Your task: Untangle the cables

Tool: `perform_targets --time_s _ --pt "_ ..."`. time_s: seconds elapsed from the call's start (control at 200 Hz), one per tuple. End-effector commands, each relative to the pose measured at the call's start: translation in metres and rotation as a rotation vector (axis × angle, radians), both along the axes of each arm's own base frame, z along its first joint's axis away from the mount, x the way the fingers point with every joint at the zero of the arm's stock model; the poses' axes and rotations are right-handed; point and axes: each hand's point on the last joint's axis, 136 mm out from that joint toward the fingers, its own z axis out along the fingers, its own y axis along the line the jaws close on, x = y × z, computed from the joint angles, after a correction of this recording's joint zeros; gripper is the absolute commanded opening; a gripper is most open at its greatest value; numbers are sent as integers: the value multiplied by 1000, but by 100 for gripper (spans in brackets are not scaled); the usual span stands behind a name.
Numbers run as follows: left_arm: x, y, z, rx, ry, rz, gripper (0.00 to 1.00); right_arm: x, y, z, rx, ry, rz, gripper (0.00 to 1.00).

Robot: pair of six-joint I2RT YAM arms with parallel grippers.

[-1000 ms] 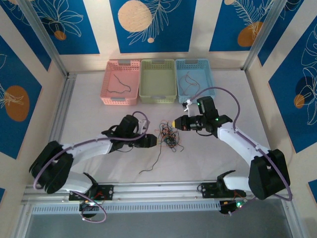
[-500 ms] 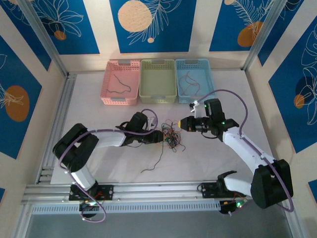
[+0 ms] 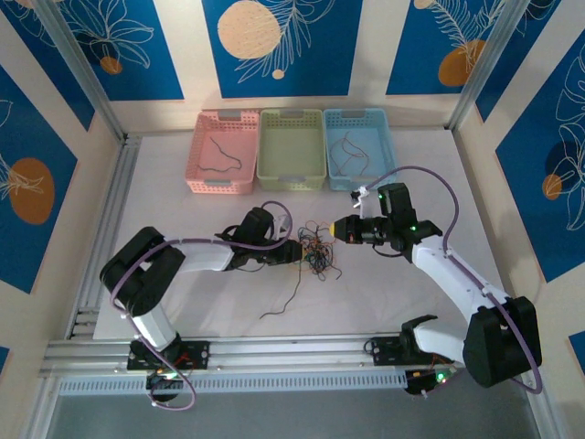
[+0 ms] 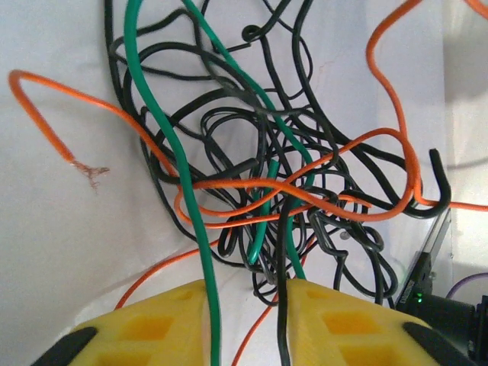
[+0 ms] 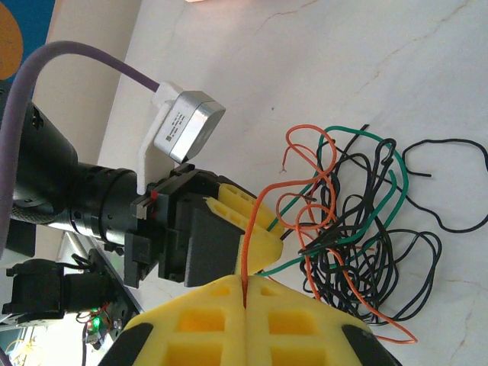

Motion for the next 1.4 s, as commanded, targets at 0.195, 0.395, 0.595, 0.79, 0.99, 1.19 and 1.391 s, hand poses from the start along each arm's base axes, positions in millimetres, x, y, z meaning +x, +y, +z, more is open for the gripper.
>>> perform_targets --time_s 0.195,0.395,0.595,0.79,0.99,1.19,1.391 --pt "3 8 3 47 -47 33 3 -6 -6 0 -14 5 -13 0" --pt "-1 46 24 130 -109 58 0 1 -19 -1 -41 3 -71 0" --pt "-4 121 67 292 -190 133 0 16 -61 -13 -106 42 -253 0" --pt "-10 216 116 507 -266 274 0 26 -120 -26 -117 108 -493 0" --pt "-19 266 149 641 -334 359 0 27 -157 -27 -152 110 -643 0" --pt "-21 301 166 734 -363 437 0 23 -190 -35 -203 130 -778 0" --pt "-22 310 168 736 -361 459 0 20 -200 -32 -184 122 -829 0"
